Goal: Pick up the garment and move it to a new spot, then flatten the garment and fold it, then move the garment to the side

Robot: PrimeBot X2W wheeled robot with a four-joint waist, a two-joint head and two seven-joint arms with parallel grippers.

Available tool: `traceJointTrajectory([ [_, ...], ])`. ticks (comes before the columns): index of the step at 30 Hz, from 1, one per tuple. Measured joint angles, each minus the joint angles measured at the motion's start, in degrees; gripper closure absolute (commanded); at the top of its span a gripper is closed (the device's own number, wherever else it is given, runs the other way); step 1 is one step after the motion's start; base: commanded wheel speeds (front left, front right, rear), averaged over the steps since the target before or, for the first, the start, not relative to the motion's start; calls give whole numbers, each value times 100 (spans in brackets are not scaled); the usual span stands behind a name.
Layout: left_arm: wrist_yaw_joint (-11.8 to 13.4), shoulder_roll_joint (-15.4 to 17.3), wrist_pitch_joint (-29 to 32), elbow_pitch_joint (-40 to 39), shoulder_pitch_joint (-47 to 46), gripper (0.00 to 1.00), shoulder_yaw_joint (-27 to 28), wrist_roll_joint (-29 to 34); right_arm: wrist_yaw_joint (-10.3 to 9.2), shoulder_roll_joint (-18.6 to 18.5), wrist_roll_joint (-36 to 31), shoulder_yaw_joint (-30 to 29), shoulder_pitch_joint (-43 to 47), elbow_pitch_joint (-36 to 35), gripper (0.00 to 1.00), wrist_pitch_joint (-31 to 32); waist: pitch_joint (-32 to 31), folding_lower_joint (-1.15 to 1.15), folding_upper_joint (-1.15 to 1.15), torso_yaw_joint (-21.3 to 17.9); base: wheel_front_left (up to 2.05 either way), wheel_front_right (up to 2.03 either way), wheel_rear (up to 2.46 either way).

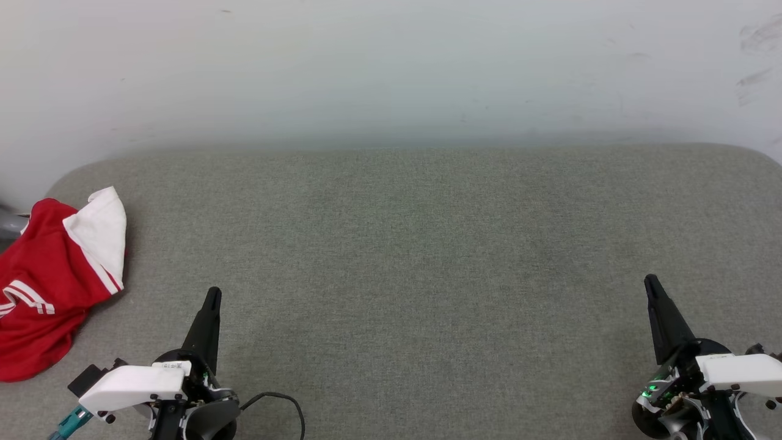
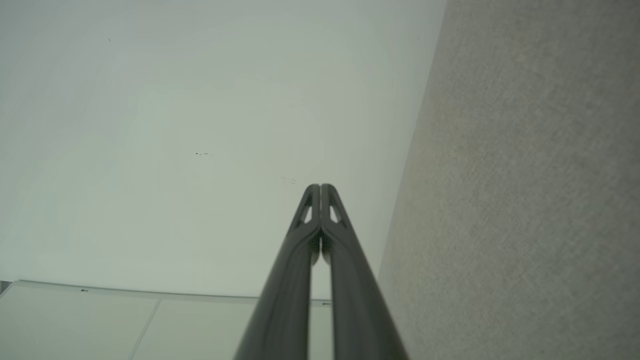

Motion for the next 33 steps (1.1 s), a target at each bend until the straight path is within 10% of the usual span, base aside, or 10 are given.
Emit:
traceJointTrajectory([
  [25,0,0,0,0,0,100,0,0,0,0,0,0,0,0,100,0,0,0,0,0,0,0,0],
  [26,1,-1,0,11,2,0,-2,0,0,0,0,0,3,11,0,0,0,0,0,0,0,0,0],
  [33,8,-16,-79,108,170,0,-145,0,-1,10,0,40,192,76,0,-96,3,0,0,-1,0,0,0],
])
